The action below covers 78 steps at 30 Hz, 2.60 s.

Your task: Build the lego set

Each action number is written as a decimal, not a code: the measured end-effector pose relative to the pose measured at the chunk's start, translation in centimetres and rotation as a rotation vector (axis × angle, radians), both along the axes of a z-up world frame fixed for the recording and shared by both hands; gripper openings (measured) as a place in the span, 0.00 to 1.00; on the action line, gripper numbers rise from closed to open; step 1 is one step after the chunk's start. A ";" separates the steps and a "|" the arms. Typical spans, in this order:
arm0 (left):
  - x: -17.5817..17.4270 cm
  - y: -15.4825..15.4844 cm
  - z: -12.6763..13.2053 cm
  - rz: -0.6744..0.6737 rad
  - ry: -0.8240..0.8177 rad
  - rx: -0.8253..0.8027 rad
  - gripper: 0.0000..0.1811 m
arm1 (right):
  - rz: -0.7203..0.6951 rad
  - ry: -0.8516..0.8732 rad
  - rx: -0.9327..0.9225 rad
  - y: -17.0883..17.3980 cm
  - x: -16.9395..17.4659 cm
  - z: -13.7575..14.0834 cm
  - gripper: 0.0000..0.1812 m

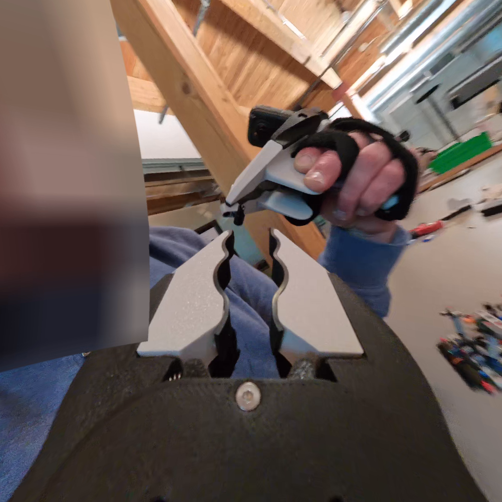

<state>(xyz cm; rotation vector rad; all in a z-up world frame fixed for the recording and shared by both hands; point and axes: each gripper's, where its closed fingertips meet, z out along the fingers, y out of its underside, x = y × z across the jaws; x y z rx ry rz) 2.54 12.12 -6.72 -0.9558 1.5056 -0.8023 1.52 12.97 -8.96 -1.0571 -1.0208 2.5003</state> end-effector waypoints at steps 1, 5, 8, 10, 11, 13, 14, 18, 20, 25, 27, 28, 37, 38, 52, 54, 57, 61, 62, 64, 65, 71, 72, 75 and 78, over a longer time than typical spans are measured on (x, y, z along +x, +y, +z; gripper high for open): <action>-0.1 0.7 0.2 0.037 -0.013 -0.022 0.03 | -0.062 -0.020 0.026 0.8 0.1 -0.6 0.13; 0.2 3.1 -0.8 0.132 0.008 -0.214 0.02 | -0.419 -0.068 0.371 2.6 1.2 -1.0 0.13; 1.2 5.2 -2.1 0.163 -0.001 -0.449 0.03 | -0.745 -0.177 0.895 4.1 2.0 -1.8 0.14; 2.1 5.7 -3.3 0.132 0.026 -0.614 0.03 | -0.853 -0.202 1.139 4.6 3.0 -1.5 0.16; 2.5 5.9 -3.7 0.120 0.046 -0.687 0.03 | -0.894 -0.244 1.269 5.3 3.4 -2.0 0.17; 3.3 6.7 -4.2 0.136 0.068 -0.779 0.03 | -0.909 -0.302 1.491 6.0 4.0 -3.1 0.20; 3.7 6.9 -4.3 0.140 0.092 -0.818 0.03 | -0.901 -0.297 1.565 5.8 4.1 -3.4 0.20; 5.3 7.3 -4.9 0.148 0.162 -0.920 0.03 | -0.957 -0.312 1.780 6.5 4.9 -3.6 0.20; 5.4 8.0 -4.9 0.172 0.163 -0.980 0.03 | -0.978 -0.322 1.783 6.9 5.2 -3.7 0.24; 6.7 8.2 -5.6 0.179 0.206 -1.025 0.03 | -1.010 -0.328 1.772 7.8 6.0 -3.5 0.19; 7.2 8.6 -5.6 0.186 0.206 -1.029 0.03 | -1.002 -0.340 1.780 8.0 6.2 -3.7 0.19; 7.4 8.6 -5.6 0.177 0.211 -1.029 0.03 | -0.998 -0.343 1.784 8.0 6.3 -3.8 0.16; 8.1 9.4 -6.4 0.197 0.230 -1.036 0.03 | -0.946 -0.406 1.760 8.9 7.1 -4.7 0.13; 8.2 9.5 -6.5 0.197 0.223 -1.039 0.03 | -0.948 -0.408 1.760 9.0 7.1 -4.7 0.13; 6.1 11.1 -5.9 0.374 0.052 -0.912 0.03 | -1.016 -0.519 1.612 10.3 5.4 -5.2 0.22; 5.5 11.3 -5.7 0.403 0.029 -0.888 0.03 | -1.041 -0.533 1.584 10.4 4.7 -5.1 0.19; 4.5 11.0 -5.5 0.393 0.019 -0.887 0.03 | -1.048 -0.515 1.527 10.3 3.8 -4.4 0.14; 2.9 11.6 -5.3 0.399 0.007 -0.905 0.03 | -1.078 -0.543 1.558 11.2 2.3 -4.0 0.11; 2.5 11.8 -5.1 0.393 0.002 -0.913 0.03 | -1.078 -0.549 1.559 11.4 1.8 -3.9 0.12; 1.9 12.1 -4.9 0.374 0.000 -0.920 0.03 | -1.111 -0.539 1.561 11.7 1.1 -3.3 0.16; 1.7 12.3 -4.9 0.369 0.005 -0.922 0.03 | -1.110 -0.546 1.568 11.9 0.7 -3.3 0.14; 0.0 13.8 -4.8 0.356 0.009 -0.941 0.03 | -1.133 -0.577 1.574 13.6 -0.9 -3.2 0.12; -0.1 14.0 -4.8 0.353 0.003 -0.944 0.03 | -1.143 -0.577 1.573 13.8 -1.1 -3.2 0.11; -0.7 14.6 -4.6 0.332 -0.024 -0.958 0.03 | -1.161 -0.558 1.551 14.3 -1.5 -3.1 0.10; -1.0 14.8 -4.4 0.309 -0.047 -0.967 0.03 | -1.171 -0.544 1.537 14.5 -1.9 -3.0 0.09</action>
